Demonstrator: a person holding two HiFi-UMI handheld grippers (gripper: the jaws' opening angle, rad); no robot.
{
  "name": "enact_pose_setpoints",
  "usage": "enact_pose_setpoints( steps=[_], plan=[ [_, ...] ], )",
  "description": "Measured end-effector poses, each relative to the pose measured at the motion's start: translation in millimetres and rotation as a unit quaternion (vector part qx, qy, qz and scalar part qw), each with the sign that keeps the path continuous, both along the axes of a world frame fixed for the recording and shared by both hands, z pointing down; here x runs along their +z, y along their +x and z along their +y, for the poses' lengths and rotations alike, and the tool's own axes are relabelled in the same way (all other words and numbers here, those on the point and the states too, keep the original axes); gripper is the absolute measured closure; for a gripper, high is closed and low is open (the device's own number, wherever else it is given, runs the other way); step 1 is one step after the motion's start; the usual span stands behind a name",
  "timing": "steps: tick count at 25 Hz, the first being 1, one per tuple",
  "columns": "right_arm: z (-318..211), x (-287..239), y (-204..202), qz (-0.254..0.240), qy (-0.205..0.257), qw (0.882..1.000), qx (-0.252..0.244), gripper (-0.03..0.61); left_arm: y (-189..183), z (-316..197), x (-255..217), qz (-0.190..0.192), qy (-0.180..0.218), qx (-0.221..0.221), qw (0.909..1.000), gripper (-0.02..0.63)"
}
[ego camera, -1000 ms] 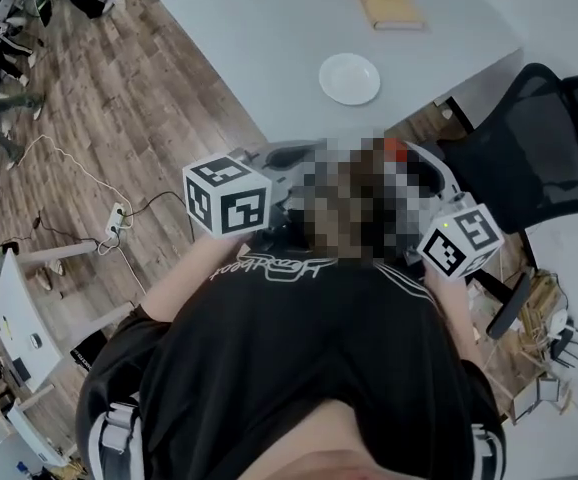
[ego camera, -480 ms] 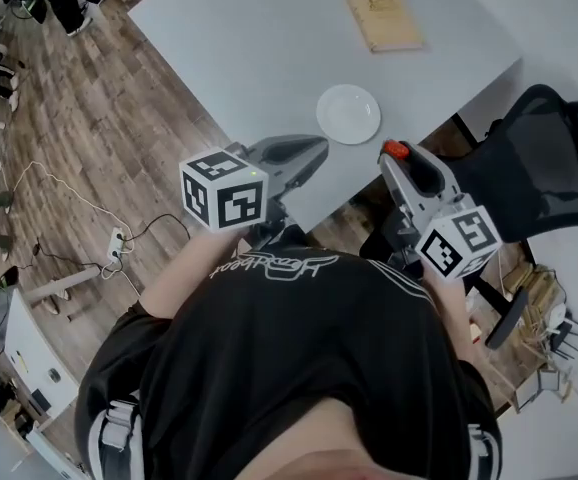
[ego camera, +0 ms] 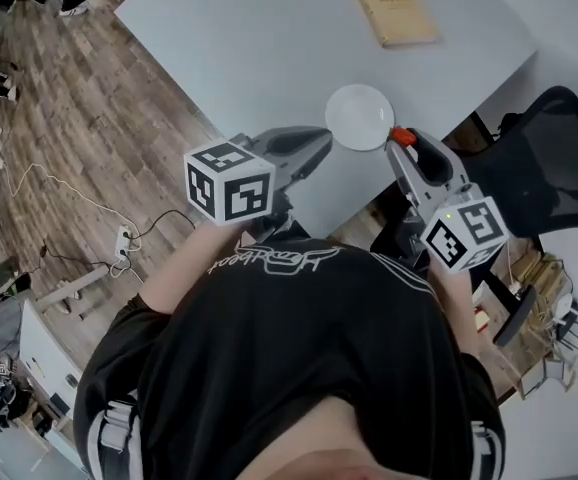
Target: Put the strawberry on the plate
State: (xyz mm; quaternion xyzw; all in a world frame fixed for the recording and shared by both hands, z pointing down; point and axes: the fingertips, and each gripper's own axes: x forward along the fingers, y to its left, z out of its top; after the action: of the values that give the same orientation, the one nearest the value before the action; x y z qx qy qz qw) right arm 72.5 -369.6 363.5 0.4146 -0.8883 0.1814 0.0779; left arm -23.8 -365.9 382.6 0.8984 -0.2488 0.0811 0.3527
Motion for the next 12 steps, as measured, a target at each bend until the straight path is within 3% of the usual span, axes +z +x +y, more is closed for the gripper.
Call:
enact_pose_setpoints(
  steps=[3, 12],
  plan=[
    [-13.4, 8.2, -2.0, 0.013, 0.001, 1.000, 0.012, 0.445, -6.2, -9.7, 9.2, -0.003, -0.007, 0.003, 1.0000, 0.607],
    [-47.5, 74.7, -4.0, 0.126, 0.000, 0.991, 0.038, 0.445, -15.0, -39.6, 58.2, -0.022, -0.043, 0.010, 0.9988, 0.607]
  ],
)
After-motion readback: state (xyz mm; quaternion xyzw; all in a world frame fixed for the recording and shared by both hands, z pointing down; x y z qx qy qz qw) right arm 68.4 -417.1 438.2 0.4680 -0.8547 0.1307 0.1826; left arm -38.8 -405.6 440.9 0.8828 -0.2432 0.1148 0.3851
